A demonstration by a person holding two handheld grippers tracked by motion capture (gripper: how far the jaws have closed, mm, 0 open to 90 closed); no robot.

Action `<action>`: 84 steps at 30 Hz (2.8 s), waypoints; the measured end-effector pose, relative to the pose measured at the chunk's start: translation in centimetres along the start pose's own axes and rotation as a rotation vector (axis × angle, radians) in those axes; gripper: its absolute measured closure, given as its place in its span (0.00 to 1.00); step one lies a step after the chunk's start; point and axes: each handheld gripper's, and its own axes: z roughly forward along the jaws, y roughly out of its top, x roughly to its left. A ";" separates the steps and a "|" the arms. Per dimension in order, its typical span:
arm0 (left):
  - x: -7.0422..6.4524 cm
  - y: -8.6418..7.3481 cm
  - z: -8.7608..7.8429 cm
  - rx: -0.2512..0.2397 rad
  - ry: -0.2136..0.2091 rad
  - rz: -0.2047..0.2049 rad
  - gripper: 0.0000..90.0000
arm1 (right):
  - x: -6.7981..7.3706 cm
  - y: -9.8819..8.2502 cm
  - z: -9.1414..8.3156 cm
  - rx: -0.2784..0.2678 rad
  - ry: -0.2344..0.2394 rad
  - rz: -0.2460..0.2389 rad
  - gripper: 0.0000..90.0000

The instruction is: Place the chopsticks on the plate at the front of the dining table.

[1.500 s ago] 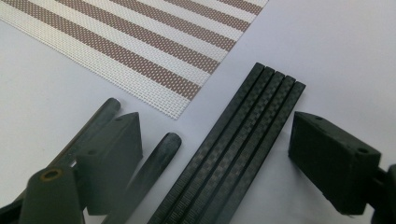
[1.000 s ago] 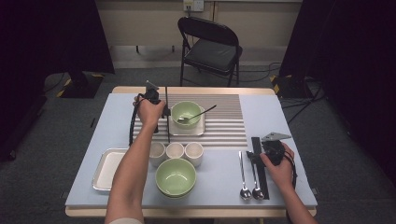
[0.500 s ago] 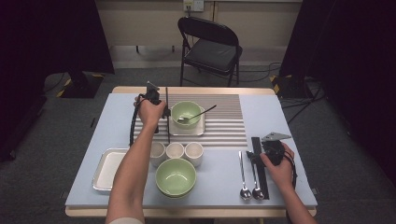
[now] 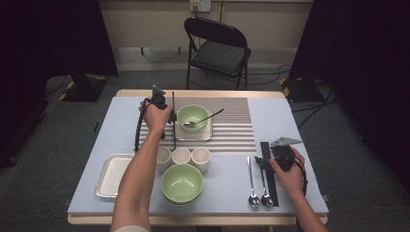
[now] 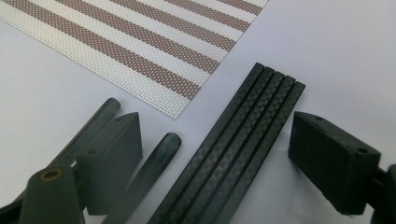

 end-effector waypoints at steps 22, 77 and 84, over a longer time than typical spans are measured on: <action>0.3 -0.2 0.5 0.005 -0.003 -0.010 0.94 | 0.0 0.0 0.0 0.000 -0.001 -0.001 0.18; 0.0 -2.3 -0.1 0.107 -0.027 0.051 0.97 | 0.0 0.0 0.0 0.000 -0.003 0.000 0.18; -0.2 -2.3 -0.3 0.117 -0.029 0.055 0.96 | 0.1 0.0 0.0 0.000 -0.003 -0.001 0.18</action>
